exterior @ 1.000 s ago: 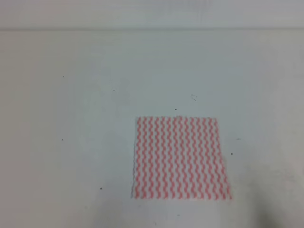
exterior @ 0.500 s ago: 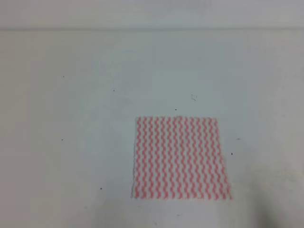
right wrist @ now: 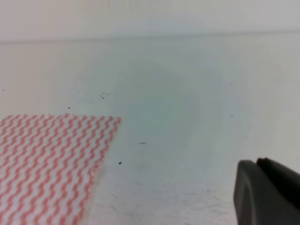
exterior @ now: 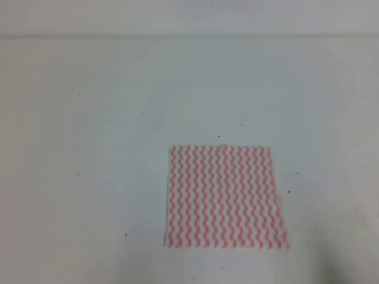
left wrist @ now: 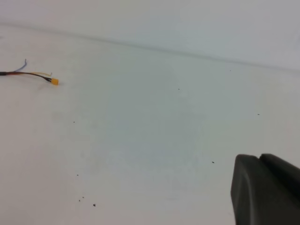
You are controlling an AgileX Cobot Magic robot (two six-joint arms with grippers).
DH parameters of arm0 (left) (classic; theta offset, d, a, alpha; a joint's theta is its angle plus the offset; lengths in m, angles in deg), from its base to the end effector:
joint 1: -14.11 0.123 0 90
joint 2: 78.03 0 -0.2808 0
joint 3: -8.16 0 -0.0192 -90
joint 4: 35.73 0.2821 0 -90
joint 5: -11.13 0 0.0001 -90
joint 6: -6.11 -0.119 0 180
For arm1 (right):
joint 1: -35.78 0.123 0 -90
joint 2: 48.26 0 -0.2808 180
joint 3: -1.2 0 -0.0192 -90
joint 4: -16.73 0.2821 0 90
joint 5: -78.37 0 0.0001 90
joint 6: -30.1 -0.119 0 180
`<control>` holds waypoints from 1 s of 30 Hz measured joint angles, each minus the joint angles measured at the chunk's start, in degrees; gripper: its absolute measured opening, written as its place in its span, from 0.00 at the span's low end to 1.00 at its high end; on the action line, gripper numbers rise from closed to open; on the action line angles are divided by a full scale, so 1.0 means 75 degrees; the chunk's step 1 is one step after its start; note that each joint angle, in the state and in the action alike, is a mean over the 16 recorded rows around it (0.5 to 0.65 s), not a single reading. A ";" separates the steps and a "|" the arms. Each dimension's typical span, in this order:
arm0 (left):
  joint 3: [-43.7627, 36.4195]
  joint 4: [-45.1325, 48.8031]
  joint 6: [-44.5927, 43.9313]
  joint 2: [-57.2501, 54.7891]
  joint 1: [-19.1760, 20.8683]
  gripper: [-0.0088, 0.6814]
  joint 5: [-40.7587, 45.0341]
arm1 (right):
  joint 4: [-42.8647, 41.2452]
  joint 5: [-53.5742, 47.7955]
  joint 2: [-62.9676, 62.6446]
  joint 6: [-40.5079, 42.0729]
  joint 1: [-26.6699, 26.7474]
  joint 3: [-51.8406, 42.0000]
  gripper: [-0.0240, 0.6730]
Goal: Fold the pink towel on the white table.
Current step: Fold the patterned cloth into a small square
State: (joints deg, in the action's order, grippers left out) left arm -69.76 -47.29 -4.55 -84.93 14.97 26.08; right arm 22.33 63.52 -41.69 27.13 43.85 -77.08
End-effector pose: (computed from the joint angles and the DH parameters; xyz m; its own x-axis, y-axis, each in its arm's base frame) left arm 0.1177 -0.0044 0.1817 -0.1650 -0.0115 -0.9862 0.0345 0.9993 -0.0174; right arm 0.1160 0.0195 0.1796 -0.1879 0.1206 -0.9748 -0.1388 0.9792 0.1479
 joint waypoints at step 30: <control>-0.0036 -0.1019 0.0726 0.0060 0.0000 0.01 -0.1197 | 0.0193 0.0208 0.0027 -0.0003 0.0001 0.0013 0.01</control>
State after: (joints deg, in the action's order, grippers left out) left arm -70.04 -54.93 0.89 -84.48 14.97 17.11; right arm 23.78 65.08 -41.49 27.10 43.85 -76.98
